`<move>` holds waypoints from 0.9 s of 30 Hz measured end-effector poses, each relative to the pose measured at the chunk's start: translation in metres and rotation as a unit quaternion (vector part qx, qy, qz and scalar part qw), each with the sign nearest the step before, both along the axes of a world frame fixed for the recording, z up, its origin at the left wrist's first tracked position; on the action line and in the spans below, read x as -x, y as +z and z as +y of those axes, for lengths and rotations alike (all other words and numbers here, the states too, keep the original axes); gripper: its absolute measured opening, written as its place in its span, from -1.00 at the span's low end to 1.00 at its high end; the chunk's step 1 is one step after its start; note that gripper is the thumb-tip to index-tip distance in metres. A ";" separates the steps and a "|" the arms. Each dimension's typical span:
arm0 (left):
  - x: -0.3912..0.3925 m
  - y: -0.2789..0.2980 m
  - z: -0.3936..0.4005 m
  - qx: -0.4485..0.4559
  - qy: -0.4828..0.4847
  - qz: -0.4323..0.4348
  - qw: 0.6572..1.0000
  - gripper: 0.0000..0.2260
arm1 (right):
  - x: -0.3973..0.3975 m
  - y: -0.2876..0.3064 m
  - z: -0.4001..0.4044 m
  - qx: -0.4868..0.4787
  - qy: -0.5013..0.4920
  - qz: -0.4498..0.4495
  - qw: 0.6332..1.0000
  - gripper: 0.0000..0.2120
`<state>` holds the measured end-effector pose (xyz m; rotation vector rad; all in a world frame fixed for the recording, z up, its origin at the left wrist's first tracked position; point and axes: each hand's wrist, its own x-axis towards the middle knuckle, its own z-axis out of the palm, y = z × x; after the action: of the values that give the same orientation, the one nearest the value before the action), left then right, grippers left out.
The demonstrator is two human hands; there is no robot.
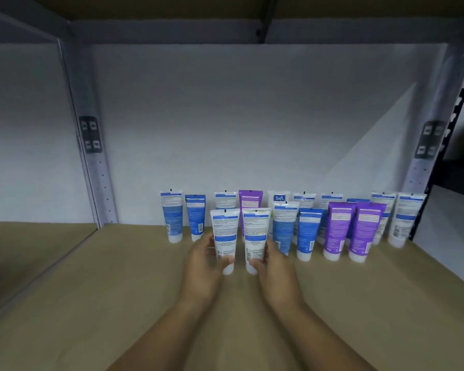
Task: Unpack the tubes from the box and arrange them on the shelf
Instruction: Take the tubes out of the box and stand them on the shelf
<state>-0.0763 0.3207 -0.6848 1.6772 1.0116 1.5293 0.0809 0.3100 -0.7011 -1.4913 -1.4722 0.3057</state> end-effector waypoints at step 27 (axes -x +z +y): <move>0.004 -0.015 0.034 0.076 0.045 0.023 0.996 -0.68 | -0.011 0.004 0.000 0.009 -0.029 -0.039 0.999 -0.60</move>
<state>-0.0805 0.3545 -0.7000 1.5856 1.2113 1.4368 0.0921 0.3097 -0.6967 -1.5729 -1.4872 0.2290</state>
